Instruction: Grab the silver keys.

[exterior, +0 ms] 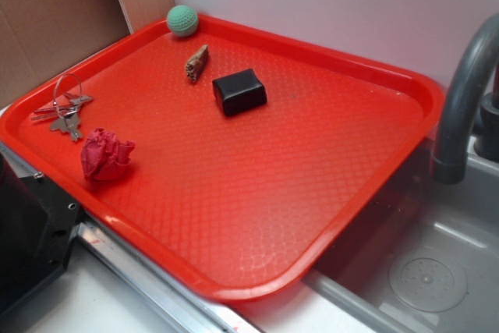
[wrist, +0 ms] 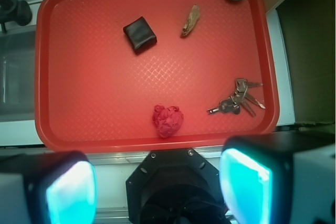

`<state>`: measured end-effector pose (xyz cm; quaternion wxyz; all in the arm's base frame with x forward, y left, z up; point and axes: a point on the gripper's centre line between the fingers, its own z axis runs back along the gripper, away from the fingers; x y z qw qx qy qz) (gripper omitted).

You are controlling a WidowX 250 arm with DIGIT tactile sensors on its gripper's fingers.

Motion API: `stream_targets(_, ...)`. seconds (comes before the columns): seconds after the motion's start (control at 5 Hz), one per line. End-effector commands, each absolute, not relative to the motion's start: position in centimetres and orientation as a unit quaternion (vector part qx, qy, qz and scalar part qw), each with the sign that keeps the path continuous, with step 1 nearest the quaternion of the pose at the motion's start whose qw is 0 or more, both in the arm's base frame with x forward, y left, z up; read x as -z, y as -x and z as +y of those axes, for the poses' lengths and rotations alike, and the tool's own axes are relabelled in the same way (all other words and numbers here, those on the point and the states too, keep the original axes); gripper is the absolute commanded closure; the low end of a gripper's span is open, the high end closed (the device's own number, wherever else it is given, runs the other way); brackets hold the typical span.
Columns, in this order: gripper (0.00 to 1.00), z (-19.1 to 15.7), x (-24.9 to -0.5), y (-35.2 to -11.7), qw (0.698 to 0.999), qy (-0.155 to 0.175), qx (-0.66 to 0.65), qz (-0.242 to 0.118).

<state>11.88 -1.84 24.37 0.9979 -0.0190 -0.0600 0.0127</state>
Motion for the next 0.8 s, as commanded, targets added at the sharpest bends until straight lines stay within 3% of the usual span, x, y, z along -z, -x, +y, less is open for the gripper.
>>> stream_targets(0.0, 0.0, -1.8, -24.4, -11.9, 0.998, 0.019, -0.013, -0.06)
stream_targets(0.4, 0.0, 4.3, -18.7, -11.8, 0.985, -0.053, -0.154, -0.063)
stream_targets(0.6, 0.0, 6.5, -14.4, -12.4, 0.977, -0.086, -0.188, -0.047)
